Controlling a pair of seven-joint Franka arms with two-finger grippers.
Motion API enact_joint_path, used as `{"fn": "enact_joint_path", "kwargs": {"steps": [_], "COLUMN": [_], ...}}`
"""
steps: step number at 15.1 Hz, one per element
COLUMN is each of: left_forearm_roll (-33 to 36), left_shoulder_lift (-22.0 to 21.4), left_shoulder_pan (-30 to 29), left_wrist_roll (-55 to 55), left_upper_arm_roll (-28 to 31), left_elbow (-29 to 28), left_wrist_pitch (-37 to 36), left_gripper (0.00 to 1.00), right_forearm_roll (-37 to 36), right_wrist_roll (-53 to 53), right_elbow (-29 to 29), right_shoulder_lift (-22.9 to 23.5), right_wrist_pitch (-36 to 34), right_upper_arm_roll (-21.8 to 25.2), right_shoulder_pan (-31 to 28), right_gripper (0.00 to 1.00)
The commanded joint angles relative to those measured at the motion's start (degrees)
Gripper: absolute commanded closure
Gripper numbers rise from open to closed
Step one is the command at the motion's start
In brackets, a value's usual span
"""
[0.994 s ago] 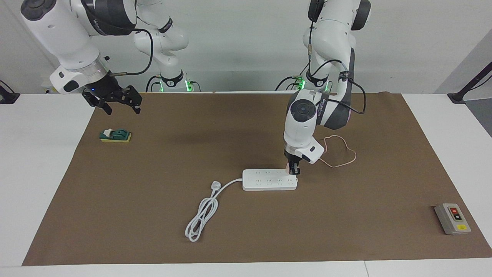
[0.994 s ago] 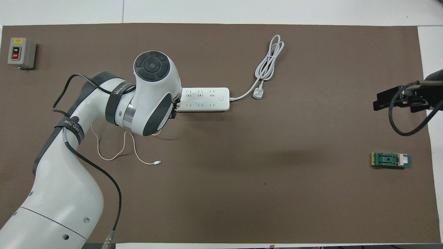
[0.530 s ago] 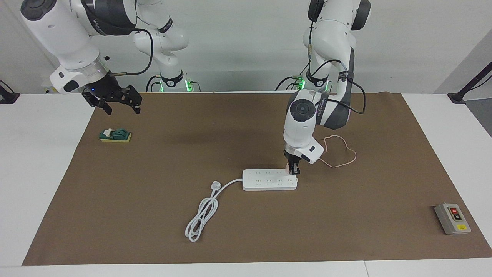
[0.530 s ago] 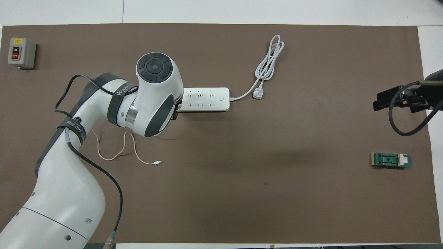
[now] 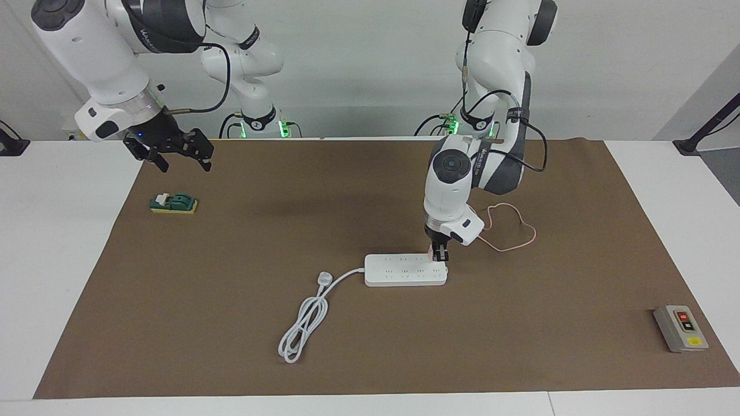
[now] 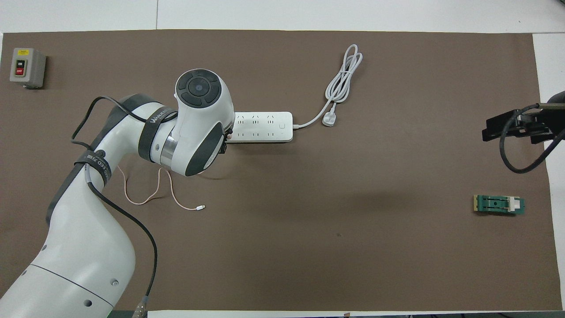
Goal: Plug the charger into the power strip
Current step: 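Open the left gripper and draw it back from the plugged charger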
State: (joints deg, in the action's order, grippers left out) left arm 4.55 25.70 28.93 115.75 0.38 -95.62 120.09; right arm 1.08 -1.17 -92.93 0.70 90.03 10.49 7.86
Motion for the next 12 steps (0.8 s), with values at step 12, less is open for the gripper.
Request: {"fn": "enact_joint_path", "kwargs": {"steps": [12], "left_forearm_roll": [0.6], "left_shoulder_lift": [-0.4], "left_shoulder_pan": [2.9], "left_wrist_roll": [1.3], "left_upper_arm_roll": [0.9], "left_elbow": [-8.8], "left_wrist_pitch": [9.2], "left_gripper": [1.0], "right_forearm_roll": [-3.5], "right_wrist_roll": [1.4], "right_elbow": [0.1], "right_shoulder_lift": [-0.4], "right_wrist_pitch": [0.0], "right_upper_arm_roll": [-0.9], "right_shoulder_pan": [0.1], "right_gripper": [0.0]}}
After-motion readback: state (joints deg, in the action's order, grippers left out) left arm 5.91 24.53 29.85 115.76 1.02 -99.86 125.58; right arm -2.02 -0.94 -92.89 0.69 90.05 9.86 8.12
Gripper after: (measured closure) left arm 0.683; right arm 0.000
